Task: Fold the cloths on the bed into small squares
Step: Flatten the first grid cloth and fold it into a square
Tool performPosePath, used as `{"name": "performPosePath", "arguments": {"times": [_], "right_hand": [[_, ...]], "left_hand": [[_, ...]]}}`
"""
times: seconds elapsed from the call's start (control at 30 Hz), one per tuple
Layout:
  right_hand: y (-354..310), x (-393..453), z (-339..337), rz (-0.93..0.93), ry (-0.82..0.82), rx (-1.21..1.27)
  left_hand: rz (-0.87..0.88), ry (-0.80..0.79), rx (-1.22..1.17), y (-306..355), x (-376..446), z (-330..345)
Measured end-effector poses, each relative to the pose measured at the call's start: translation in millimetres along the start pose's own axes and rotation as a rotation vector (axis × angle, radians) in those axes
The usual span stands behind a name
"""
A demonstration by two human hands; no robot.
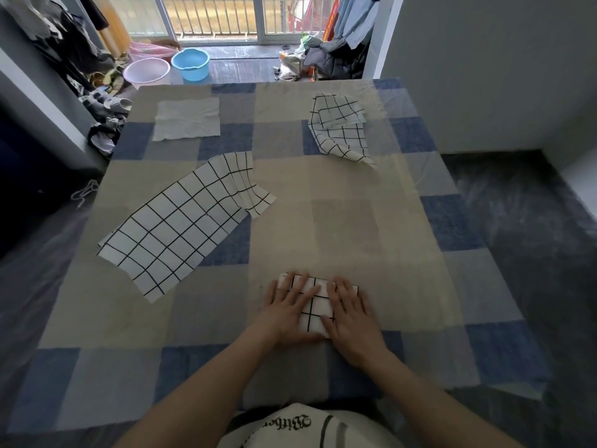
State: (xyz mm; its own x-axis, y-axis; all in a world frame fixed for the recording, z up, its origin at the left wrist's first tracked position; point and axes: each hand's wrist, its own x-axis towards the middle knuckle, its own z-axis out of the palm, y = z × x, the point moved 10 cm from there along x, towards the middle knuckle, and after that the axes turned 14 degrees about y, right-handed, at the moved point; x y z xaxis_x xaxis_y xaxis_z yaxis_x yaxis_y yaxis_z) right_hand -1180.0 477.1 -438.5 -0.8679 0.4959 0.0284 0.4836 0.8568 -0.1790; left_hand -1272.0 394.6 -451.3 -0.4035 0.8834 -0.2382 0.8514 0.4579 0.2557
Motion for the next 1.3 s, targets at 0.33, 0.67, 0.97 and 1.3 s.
{"name": "performPosePath", "arguments": {"times": [0.33, 0.67, 0.97, 1.3], "right_hand": [[42, -17, -7, 0.126, -0.024, -0.052], [39, 7, -38, 0.262, -0.112, 0.060], [46, 41, -43, 0.486, -0.099, 0.302], [35, 35, -33, 0.566, -0.119, 0.797]], "left_hand": [[-0.022, -0.022, -0.033, -1, 1, -1], [-0.001, -0.016, -0.015, -1, 2, 0], [0.023, 0.035, 0.023, -1, 2, -1], [-0.121, -0.008, -0.055, 7, 8, -18]]}}
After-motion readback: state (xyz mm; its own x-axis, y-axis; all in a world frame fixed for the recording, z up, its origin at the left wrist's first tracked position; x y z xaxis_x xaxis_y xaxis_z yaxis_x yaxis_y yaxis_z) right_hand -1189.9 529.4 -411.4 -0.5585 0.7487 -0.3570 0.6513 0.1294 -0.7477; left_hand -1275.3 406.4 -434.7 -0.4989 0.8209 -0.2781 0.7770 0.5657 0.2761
